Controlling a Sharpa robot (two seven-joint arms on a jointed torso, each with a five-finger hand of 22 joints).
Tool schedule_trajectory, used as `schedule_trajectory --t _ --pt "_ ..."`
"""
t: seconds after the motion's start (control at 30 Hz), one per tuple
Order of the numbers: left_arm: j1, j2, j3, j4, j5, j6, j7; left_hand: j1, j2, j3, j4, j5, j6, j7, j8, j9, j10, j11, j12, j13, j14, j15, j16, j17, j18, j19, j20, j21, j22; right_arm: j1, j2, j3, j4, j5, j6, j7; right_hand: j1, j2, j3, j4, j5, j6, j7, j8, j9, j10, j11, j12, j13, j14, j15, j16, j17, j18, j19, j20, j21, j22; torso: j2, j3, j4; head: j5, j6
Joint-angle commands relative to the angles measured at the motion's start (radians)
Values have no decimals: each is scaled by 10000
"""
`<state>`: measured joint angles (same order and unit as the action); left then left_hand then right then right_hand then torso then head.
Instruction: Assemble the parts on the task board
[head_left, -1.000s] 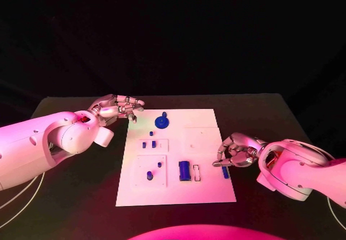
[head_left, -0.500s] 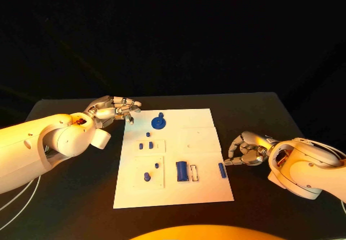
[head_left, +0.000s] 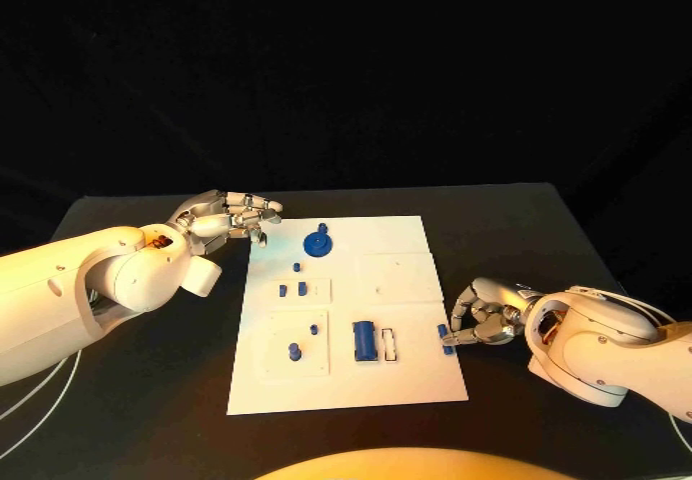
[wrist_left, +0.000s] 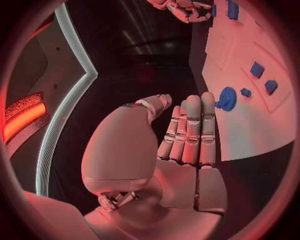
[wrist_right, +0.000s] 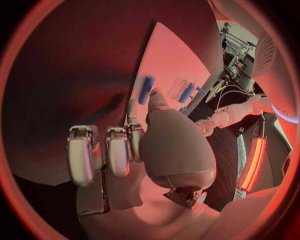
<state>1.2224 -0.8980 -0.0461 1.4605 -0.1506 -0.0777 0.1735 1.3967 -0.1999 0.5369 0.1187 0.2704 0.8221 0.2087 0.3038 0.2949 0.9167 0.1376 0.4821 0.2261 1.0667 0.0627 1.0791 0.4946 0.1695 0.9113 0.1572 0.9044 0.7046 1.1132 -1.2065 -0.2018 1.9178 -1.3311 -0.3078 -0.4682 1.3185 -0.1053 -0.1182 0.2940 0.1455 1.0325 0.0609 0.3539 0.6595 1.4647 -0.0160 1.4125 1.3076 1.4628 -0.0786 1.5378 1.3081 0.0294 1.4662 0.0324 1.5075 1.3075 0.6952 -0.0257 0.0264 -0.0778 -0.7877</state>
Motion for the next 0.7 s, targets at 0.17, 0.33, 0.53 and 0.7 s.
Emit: schedule_trajectory --t 0.17,0.33,0.53,0.7 --pt "5 9 5 17 55 97 58 -8 41 -11 54 22 -61 25 52 3 -56 5 56 -9 -67 -20 42 -12 151 47 -6 -52 -17 -120 266 -6 -72 -197 215 -118 -109 58 -58 -13 30 111 6 -24 -6 524 37 75 1814 932 52 40 1900 -178 872 34 52 2480 -7 1 1 -2 -8" --pt "5 6 4 17 55 102 55 -8 41 -11 54 22 -61 25 52 3 -56 5 56 -9 -67 -20 42 -12 151 47 -6 -52 -17 -192 426 -5 -150 -314 181 -188 45 213 22 -48 36 167 -30 -38 -10 531 3 76 1818 936 23 48 1921 -183 880 14 78 2487 -1 3 9 -4 -27" --pt "5 -5 4 20 55 104 51 -8 41 -11 54 22 -61 25 52 3 -56 5 56 -9 -67 -20 42 -12 151 47 -6 -52 -17 -274 612 -5 -251 -519 256 -286 662 474 277 -118 52 207 -85 -127 -53 537 -48 72 1824 940 -26 55 1939 -187 887 -29 102 2493 -6 -6 7 4 -33" --pt "5 -18 3 28 55 102 42 7 51 -3 57 26 -64 24 62 4 -63 3 74 -13 -67 -22 46 -16 152 57 -8 -61 -25 -325 757 -6 -329 -1004 486 -442 1570 289 1049 -122 79 277 -110 -334 -209 533 -80 65 1836 939 -53 53 1944 -194 895 -71 134 2501 -12 -10 12 13 -47"
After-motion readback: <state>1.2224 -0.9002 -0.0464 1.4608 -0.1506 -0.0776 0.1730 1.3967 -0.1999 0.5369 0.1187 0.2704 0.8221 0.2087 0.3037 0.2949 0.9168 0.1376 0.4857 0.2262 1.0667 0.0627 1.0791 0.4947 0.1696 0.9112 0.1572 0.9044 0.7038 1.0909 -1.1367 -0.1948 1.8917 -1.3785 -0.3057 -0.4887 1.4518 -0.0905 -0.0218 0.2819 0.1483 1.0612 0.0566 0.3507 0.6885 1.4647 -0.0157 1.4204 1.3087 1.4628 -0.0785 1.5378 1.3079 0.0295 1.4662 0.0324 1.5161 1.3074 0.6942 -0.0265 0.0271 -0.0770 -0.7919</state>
